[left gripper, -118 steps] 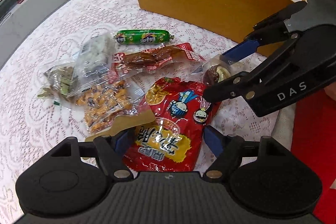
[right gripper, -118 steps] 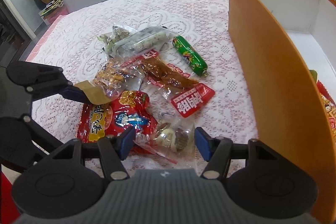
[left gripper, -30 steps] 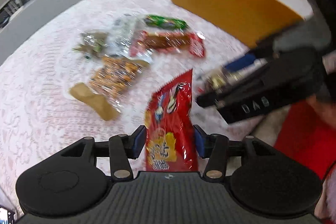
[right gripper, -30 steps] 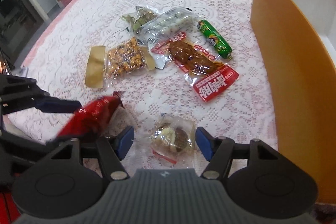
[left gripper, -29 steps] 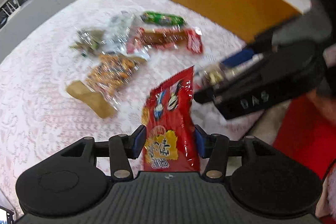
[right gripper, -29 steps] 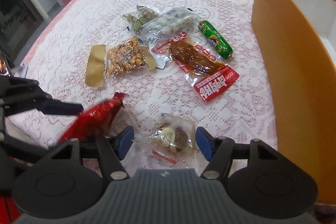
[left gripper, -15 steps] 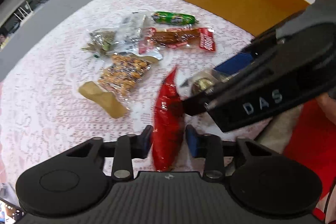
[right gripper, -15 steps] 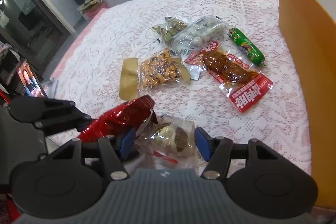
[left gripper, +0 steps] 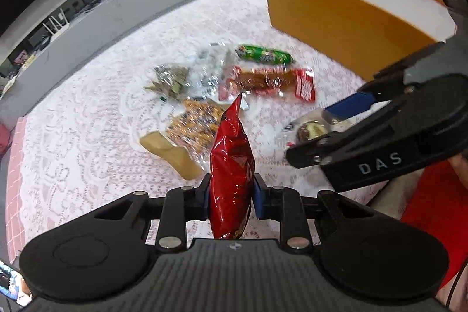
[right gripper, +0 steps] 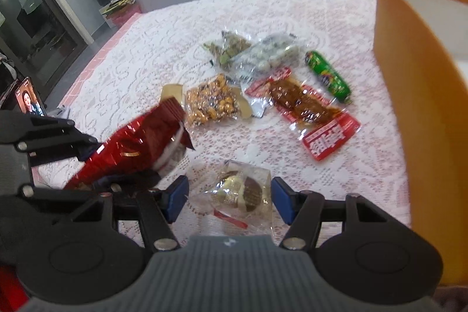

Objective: Organize snacks
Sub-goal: 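Lift the red bag with the left tool while the right tool grasps the clear snack bag, then drop the red bag from the left tool while the right tool drops the clear bag into the box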

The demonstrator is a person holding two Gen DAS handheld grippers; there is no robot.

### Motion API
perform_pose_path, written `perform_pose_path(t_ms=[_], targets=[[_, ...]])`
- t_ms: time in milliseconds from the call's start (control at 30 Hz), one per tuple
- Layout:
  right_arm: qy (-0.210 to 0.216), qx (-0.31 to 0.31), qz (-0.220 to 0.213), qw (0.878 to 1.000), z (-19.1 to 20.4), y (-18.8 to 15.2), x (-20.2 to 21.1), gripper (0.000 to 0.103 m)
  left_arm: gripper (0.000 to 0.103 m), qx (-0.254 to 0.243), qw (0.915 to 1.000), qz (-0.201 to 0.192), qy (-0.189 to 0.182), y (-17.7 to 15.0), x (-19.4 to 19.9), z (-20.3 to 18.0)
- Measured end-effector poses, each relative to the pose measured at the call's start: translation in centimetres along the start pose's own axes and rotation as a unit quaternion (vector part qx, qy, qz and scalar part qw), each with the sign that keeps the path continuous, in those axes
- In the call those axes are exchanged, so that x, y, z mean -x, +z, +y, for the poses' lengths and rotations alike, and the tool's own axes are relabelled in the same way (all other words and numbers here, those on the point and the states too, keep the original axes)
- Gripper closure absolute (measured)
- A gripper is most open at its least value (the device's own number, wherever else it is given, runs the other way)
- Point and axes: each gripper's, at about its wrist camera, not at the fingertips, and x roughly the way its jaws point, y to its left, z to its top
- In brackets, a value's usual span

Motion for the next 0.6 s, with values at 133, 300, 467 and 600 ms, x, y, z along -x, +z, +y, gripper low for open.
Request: perform_pose_path(t_ms=[133,300,467,600], targets=[[-0.032,0.010,-0.017,0.999,-0.1,0.0,2.1,0.042,0.074,0.015,0.9997,-0.018,0.001,0.9,2.2,0.1],[-0.042,0.002,-0.051,0.998,-0.6,-0.2,6.1,0.043,0.074,0.027,0.9989,-0.039,-0.003,2.3,4.8,-0.2],[-0.062,0.006,-0.082,0.995,-1.1,0.3,10.7,0.043,0.074,0.037,0.9970,-0.064,-0.025,4.5,7.0,-1.1],[-0.065,-0.003,-0.093,0.993,-3.0,1.2,14.3,0.043,0.074,0.022,0.9943,-0.095,-0.045,7.2,8.3,-2.5]])
